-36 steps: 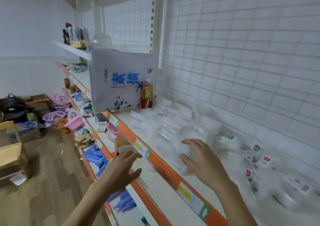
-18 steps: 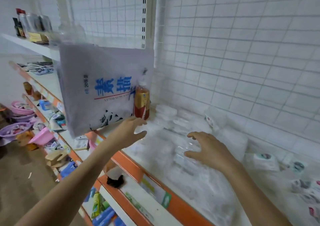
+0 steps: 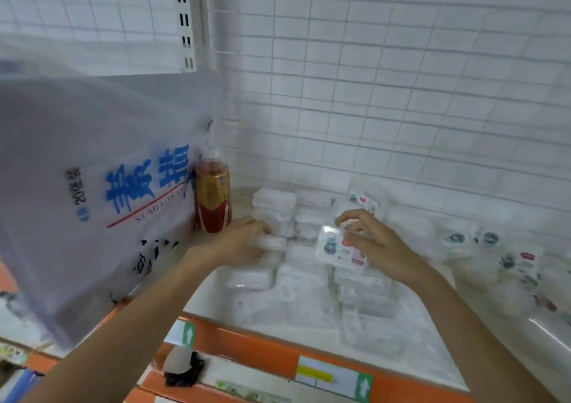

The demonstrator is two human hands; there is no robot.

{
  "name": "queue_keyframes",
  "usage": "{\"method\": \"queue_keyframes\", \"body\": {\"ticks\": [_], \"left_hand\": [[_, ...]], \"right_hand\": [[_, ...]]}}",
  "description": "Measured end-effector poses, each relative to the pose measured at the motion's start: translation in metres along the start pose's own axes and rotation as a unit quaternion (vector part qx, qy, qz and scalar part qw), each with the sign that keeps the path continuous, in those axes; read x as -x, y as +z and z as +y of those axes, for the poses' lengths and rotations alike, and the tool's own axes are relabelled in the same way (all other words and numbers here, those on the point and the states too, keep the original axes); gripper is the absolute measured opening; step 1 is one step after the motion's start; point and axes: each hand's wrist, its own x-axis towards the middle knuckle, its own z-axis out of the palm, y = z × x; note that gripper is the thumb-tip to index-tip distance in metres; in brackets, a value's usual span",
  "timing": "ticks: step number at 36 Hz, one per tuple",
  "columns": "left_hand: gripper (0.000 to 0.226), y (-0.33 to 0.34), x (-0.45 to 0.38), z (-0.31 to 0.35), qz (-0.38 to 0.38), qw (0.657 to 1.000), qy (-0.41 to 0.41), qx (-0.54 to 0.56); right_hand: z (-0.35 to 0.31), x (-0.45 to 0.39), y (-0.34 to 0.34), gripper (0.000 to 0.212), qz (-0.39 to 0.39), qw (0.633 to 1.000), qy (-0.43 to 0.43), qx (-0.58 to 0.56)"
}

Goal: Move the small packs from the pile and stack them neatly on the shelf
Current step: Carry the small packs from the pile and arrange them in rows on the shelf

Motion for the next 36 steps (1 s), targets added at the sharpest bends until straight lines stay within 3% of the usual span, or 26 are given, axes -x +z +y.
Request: {"method": "queue_keyframes", "body": {"ticks": [4, 7, 13, 18, 22, 26, 29, 31, 36], "left_hand": [[0.032, -0.005, -0.004, -0.004, 0.047, 0.993, 0.03, 0.104], [0.037, -0.016, 0.0, -0.005, 0.054, 0.981, 0.023, 0.186], [0.041, -0.031, 0.007, 0.011, -0.03, 0.929, 0.048, 0.365], [0.026, -0.018, 0.01, 0.028, -0.085, 0.929, 0.049, 0.357], [0.045, -0.014, 0.013, 0.03, -0.115, 0.938, 0.054, 0.323], [0.068, -0.007, 0.013, 0.03, -0.086, 0.97, 0.064, 0.217], [0.065, -0.003, 0.011, 0.031, -0.059, 0.974, 0.071, 0.206], [0.066, -0.003, 0.01, 0.033, -0.04, 0.977, 0.081, 0.193], [0.069, -0.002, 0.008, 0.035, 0.022, 0.985, 0.121, 0.125]], "right_hand": [[-0.002, -0.007, 0.01, 0.017, 0.004, 0.998, 0.013, 0.057], [0.002, -0.013, 0.01, 0.017, 0.014, 0.993, 0.012, 0.114], [0.009, -0.012, 0.006, 0.025, 0.02, 0.979, 0.007, 0.202], [0.006, -0.002, -0.002, 0.028, 0.004, 0.978, 0.011, 0.21], [0.004, 0.006, -0.007, 0.028, 0.011, 0.981, 0.013, 0.196], [0.007, 0.009, -0.001, 0.019, 0.015, 0.984, 0.018, 0.174], [0.003, 0.01, 0.006, 0.046, 0.006, 0.985, 0.037, 0.166], [0.002, 0.011, 0.009, 0.063, 0.007, 0.974, 0.029, 0.223], [-0.003, 0.018, 0.015, 0.074, 0.046, 0.942, 0.014, 0.333]]}}
